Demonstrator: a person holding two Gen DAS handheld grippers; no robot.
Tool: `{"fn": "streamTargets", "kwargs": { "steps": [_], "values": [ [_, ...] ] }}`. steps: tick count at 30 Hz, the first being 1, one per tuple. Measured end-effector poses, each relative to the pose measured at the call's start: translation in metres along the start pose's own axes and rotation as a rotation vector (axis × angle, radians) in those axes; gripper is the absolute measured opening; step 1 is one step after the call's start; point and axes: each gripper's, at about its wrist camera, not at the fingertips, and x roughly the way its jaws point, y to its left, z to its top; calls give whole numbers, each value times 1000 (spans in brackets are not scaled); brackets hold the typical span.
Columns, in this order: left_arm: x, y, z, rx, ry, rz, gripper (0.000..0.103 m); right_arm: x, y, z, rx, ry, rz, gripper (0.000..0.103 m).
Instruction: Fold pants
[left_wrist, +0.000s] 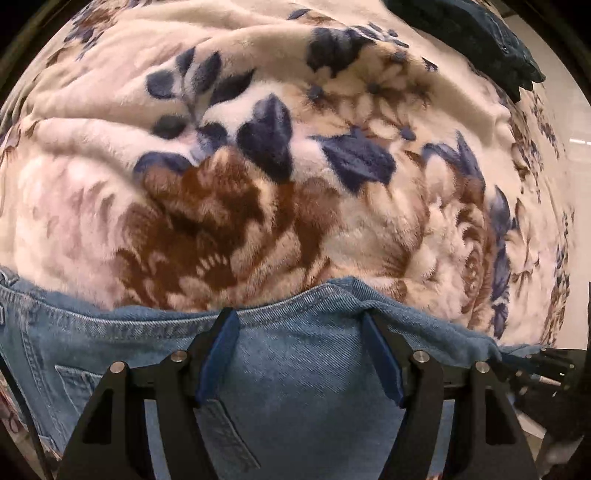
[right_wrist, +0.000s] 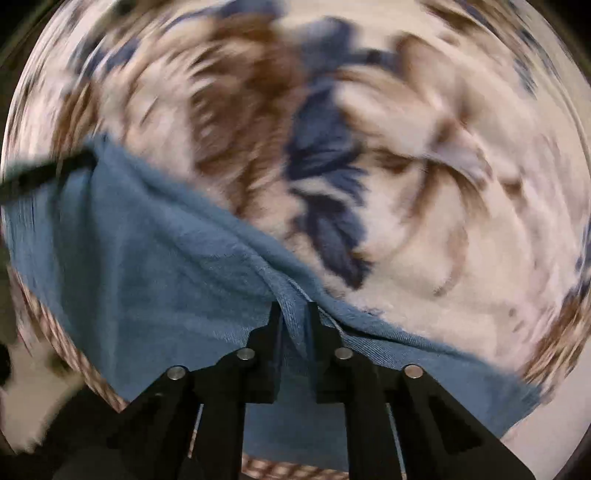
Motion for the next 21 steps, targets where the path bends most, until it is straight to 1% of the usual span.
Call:
{"fn": "streamTargets", "kwargs": {
  "steps": [2,3,6,7,8,9,10,11,12,13,14,15,16,17,18,19,20,21],
  "values": [
    [4,-5,0,0,-3,3,68,-4,-31,-4,139,-20,76,10],
    [5,-6,1,4,-5,6,68,-1,-42,-4,185,-22,107,10],
    [6,-7,4,4,5,5,69,5,-63,-5,288,-27,159,10],
    [0,5,5,6,6,7,69,6,-73,-7,343,-29,200,10],
    [1,4,7,14,4,16,69,5,-82,-10,372,-35,231,10],
    [1,2,9,18,2,21,69,-2,-95,-15,421,-59,270,10],
    [1,1,9,22,0,29,69,-7,-105,-20,442,-79,281,11],
    [0,0,9,26,-3,40,70,-15,-116,-25,456,-101,251,11],
    [0,-1,9,28,-5,49,70,-25,-127,-31,471,-133,150,11],
    [-2,-2,8,22,-7,55,69,-37,-141,-38,493,-168,69,11],
    [-3,-4,7,19,-11,60,69,-48,-156,-47,520,-202,93,11],
    [-8,-5,6,14,-21,76,69,-59,-166,-55,538,-237,170,16],
    [-12,-8,3,9,-30,81,68,-67,-169,-60,528,-256,215,26],
    [-20,-11,-1,2,-47,79,68,-75,-169,-66,486,-272,263,42],
    [-27,-15,-6,1,-71,89,68,-80,-161,-71,427,-277,285,50],
    [-32,-19,-13,4,-90,100,68,-80,-150,-74,358,-251,297,54],
    [-35,-27,-19,10,-103,111,68,-71,-136,-77,302,-204,327,54],
    [-36,-31,-24,12,-106,119,68,-60,-129,-78,272,-154,352,54]
  ]
}}
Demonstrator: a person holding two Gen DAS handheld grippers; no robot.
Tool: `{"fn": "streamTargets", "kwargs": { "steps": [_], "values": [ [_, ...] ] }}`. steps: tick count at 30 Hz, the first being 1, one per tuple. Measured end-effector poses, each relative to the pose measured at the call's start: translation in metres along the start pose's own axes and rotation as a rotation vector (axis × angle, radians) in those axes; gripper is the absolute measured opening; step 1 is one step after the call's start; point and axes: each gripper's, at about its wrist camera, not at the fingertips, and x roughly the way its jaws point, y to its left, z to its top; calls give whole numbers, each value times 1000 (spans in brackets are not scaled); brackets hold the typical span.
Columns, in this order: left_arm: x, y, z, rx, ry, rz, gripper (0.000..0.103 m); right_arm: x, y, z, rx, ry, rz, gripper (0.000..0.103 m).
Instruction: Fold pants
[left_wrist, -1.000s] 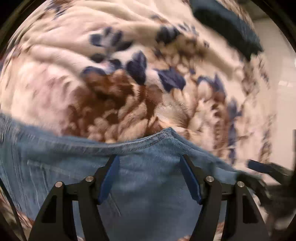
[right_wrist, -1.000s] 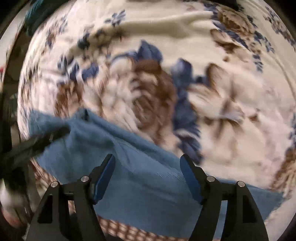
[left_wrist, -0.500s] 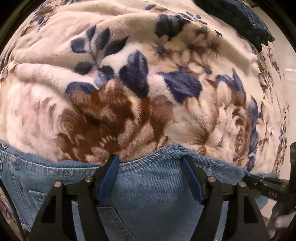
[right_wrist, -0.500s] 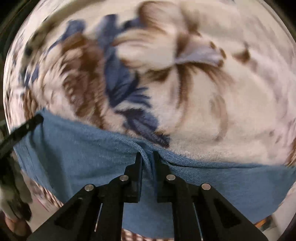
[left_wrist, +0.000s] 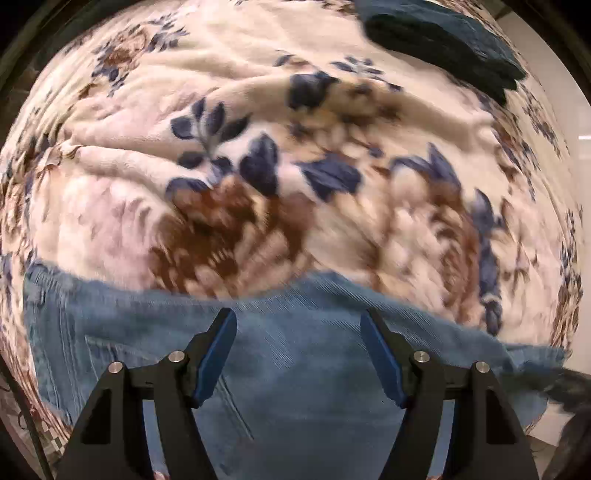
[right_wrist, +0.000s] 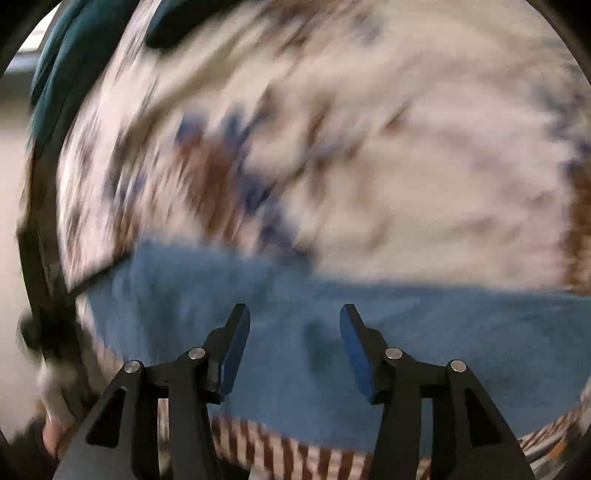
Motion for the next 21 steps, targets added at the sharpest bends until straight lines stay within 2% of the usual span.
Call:
{"fn": "streamTargets", "kwargs": {
  "steps": [1,3,4,5,7,9,10,11,12,13,15,17,18,20,21],
  "values": [
    [1,-6,-5,-4,-4,17,68,13,-4,-2,-10,37,2,51],
    [8,-15,-14,-19,9,47,68,30,-18,-1,22,10,-108,10],
    [11,-19,-19,-35,17,60,68,29,-40,6,84,-15,-127,3],
    [11,-21,-22,-47,19,67,68,22,-63,10,174,-50,-101,0],
    [6,-27,-31,-73,9,72,68,3,-85,10,215,-108,-71,0],
    [-4,-38,-42,-83,-8,71,68,-27,-93,0,172,-157,-106,8],
    [-10,-45,-50,-90,-17,55,68,-47,-104,-10,167,-179,-56,20],
    [-14,-56,-61,-91,-25,46,68,-68,-117,-22,175,-205,-11,44],
    [-18,-63,-68,-89,-31,36,68,-91,-135,-36,197,-251,12,57],
    [-21,-73,-78,-87,-37,21,68,-117,-159,-56,234,-319,1,78],
    [-25,-96,-98,-76,-56,6,69,-156,-208,-97,329,-425,-67,82],
    [-21,-123,-114,-48,-72,-1,70,-177,-260,-141,458,-444,-185,82],
    [-15,-135,-122,-30,-66,-3,70,-179,-286,-159,517,-434,-213,82],
    [-3,-158,-136,4,-47,-7,74,-163,-331,-188,612,-384,-148,82],
    [6,-170,-141,28,-41,-17,77,-148,-351,-201,667,-361,-65,82]
  ]
}}
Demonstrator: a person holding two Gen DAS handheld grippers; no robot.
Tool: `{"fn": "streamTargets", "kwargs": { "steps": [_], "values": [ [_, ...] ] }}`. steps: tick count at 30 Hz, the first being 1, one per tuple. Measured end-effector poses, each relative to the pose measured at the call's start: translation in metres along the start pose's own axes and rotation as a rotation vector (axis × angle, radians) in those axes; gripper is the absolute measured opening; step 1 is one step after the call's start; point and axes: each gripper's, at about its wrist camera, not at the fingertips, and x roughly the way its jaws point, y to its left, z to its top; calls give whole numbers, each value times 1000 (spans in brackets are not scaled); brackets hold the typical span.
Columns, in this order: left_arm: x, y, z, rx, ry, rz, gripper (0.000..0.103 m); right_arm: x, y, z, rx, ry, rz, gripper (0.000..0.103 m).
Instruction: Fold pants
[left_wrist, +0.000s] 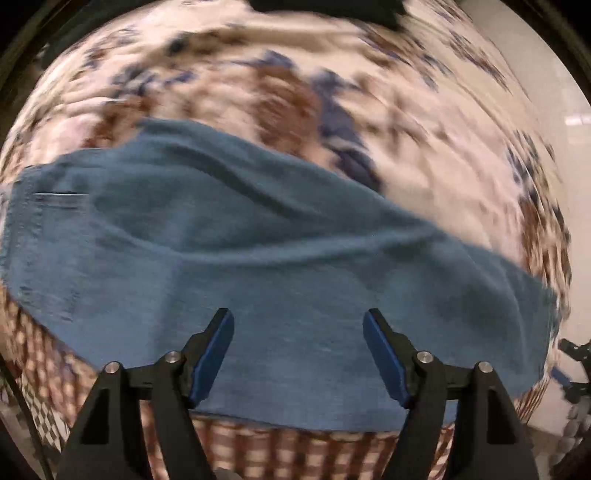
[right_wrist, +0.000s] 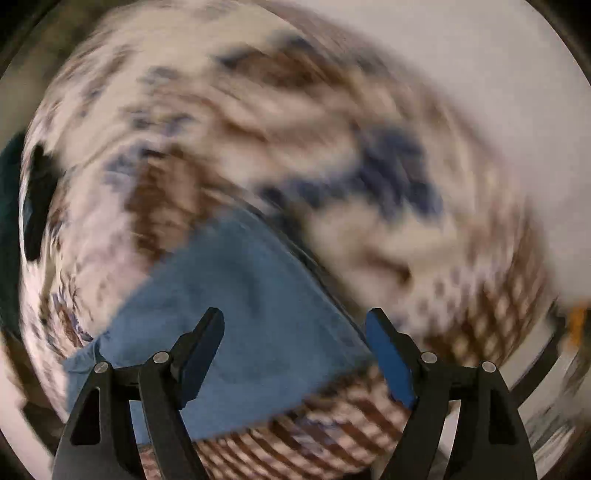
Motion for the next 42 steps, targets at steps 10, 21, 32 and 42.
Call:
{"fn": "streamTargets", "kwargs": {
  "steps": [10,21,32,42],
  "values": [
    [6,-59,-5,178,-42,65,84,63,-2,-65,55,-57,71,22],
    [-39,-49,6,168,-163,95,84,50,-35,-63,108,-56,27,18],
    [-40,50,43,-99,-102,110,84,2,72,-139,-132,-34,220,41],
    [50,103,131,-199,29,129,84,164,278,-153,-414,294,284,0]
  ]
}}
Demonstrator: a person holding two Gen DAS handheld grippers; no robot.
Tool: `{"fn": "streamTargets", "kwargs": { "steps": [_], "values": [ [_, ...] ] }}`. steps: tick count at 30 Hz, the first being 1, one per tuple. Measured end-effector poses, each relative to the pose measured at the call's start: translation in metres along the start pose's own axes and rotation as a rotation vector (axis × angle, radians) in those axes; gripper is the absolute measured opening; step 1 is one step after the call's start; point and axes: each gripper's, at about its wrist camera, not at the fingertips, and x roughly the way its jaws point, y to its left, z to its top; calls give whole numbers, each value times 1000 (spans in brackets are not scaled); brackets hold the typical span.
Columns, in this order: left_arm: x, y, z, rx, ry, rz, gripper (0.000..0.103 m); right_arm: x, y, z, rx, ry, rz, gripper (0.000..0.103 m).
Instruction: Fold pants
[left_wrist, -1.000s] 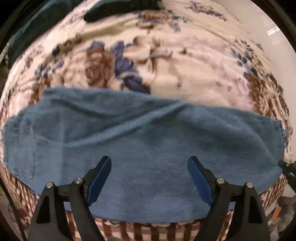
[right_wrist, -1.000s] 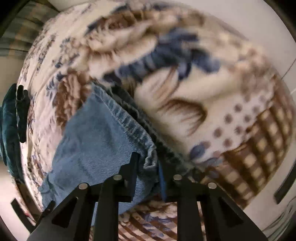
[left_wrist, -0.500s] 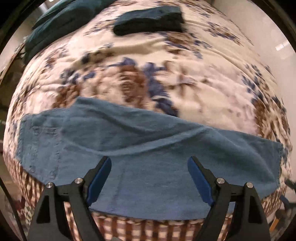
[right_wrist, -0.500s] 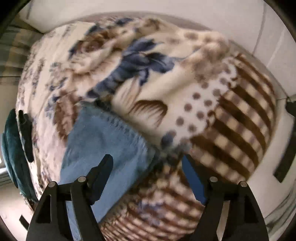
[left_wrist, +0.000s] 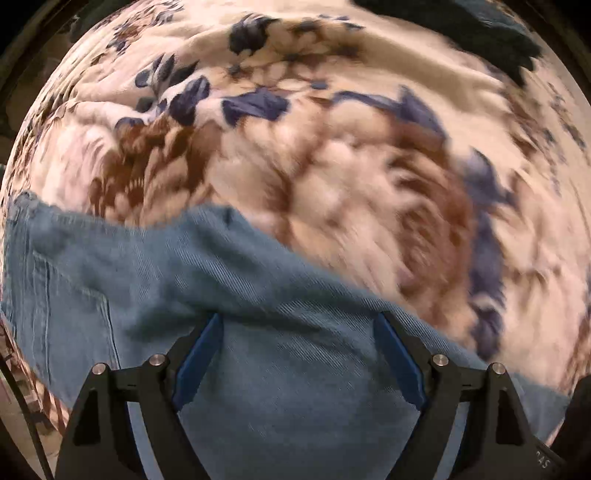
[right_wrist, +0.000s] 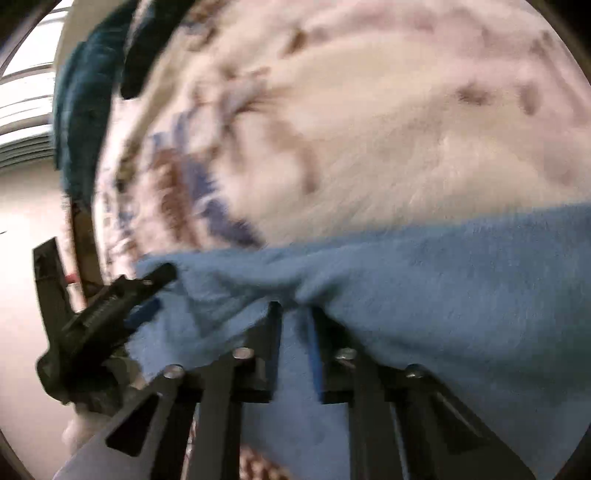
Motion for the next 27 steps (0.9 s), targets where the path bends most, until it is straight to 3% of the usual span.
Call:
{"fn": "streamTargets", "kwargs": {
  "steps": [2,6,10,12,14,16,18,21,24,27],
  "values": [
    [5,4,4,-21,14,-19,84,-3,-22,2,84,-18,45,0],
    [3,7,-1,-21,-8,-36,84,-20,-46,0,151,-66,21,0],
    [-21,0,-14,30,-58,5,84,-15,-32,9,107,-41,-7,0],
    [-46,-14,-31,107,-115,-5,84,-26,-18,8,35,-37,-4,20],
    [-69,-29,-54,177,-157,-28,84,-55,-20,-10,15,-87,39,97],
    [-91,-50,-88,270,-191,-42,87,-95,-39,-40,43,-204,20,99],
    [-100,-73,-117,346,-189,-60,94,-131,-77,-76,148,-280,-69,99],
    [-110,-104,-152,422,-179,-77,96,-160,-142,-122,342,-329,-156,99],
    [-113,-120,-168,448,-168,-112,96,-160,-208,-148,480,-354,-82,98],
    [-117,-137,-180,466,-154,-128,96,-146,-251,-151,513,-406,58,96]
  ]
}}
